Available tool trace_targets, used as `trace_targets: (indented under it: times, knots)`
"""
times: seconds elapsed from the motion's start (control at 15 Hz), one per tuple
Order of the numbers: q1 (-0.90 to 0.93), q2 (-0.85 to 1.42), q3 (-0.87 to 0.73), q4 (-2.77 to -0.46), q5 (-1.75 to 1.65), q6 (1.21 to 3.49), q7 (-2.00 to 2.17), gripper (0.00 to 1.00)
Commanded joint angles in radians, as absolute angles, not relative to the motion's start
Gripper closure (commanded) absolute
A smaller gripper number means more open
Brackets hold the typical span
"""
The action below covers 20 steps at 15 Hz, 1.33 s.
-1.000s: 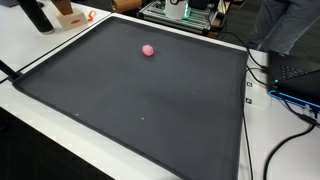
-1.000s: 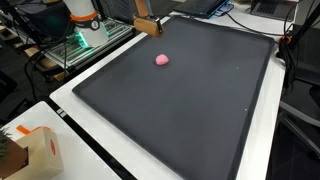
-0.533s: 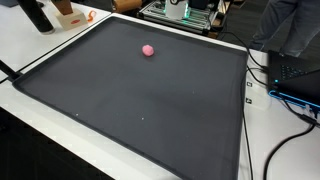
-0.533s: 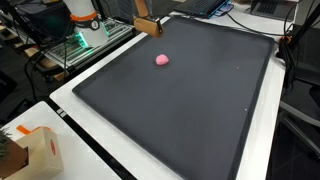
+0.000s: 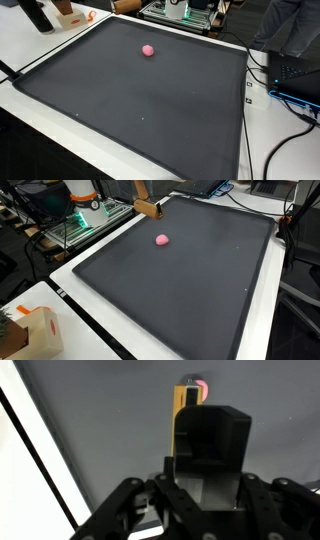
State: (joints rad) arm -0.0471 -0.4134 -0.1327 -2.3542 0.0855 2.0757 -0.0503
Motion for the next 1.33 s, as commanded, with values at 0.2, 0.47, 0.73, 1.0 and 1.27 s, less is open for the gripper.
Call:
trace_targets:
  times: [0.2,0.47,0.73,1.0,1.27]
  knots:
    - [-0.042,-0.240,-0.239,-2.210,0.261,1.950,-0.348,0.77]
    - [-0.061,-0.122,-0.279,-2.157,0.376,1.911,-0.565,0.77]
    - [-0.113,-0.015,-0.278,-2.109,0.428,1.866,-0.703,0.77]
    - [-0.175,0.075,-0.266,-2.056,0.468,1.800,-0.814,0.77]
    - [-0.224,0.148,-0.253,-2.006,0.496,1.749,-0.873,0.77]
